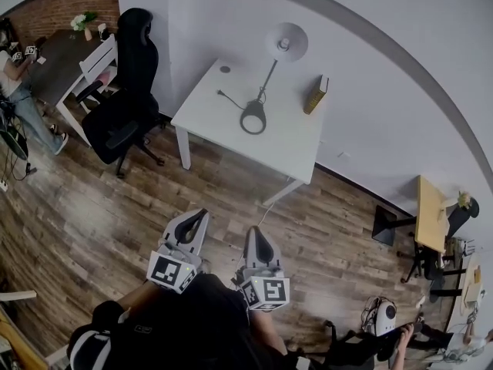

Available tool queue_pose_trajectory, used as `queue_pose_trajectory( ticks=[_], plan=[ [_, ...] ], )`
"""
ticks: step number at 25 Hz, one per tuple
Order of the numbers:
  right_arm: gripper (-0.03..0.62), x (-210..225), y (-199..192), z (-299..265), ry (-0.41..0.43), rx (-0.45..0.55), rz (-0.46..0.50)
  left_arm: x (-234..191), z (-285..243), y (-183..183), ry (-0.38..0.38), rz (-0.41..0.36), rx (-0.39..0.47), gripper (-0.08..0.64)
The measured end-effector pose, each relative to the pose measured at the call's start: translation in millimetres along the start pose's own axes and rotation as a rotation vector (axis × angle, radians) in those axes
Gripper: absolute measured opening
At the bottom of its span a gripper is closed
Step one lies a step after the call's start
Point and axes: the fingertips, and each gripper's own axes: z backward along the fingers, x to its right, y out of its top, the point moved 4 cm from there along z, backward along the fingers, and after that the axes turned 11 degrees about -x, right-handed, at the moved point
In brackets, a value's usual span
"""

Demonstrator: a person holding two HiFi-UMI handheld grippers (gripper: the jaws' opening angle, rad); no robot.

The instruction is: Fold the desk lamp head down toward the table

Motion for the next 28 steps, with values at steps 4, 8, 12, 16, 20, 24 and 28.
queue_pose_trajectory(
  ticks=[4, 8, 12, 16, 20, 24, 28],
  plan=[
    [0.012, 11, 2, -3, 0.017, -0.005, 0.006, 5, -4, -3, 0.02, 0.004, -0.01, 0.026],
    [0.012, 17, 4, -10, 0.022, -0.006, 0.002, 2, -12, -5, 0.026, 0.01, -0.023, 0.026],
    [0.012, 27, 11, -28, 0.019, -0.008, 0.002, -8, -30, -1, 0.026, 0.012, -0.018, 0.026],
    [0.012, 30, 16, -51, 0.01, -0.014, 0.02, -26, -49, 7, 0.014, 0.011, -0.002, 0.026],
    [0.012, 31, 20, -80, -0.013, -0.028, 0.027, -50, -74, 10, -0.013, 0.018, -0.001, 0.026],
    [0.012, 34, 28, -112, -0.037, -0.04, 0.019, -73, -101, 21, -0.05, 0.014, -0.001, 0.026],
    [0.012, 30, 38, -150, -0.058, -0.04, 0.023, -106, -123, 30, -0.08, 0.02, -0.004, 0.026]
  ],
)
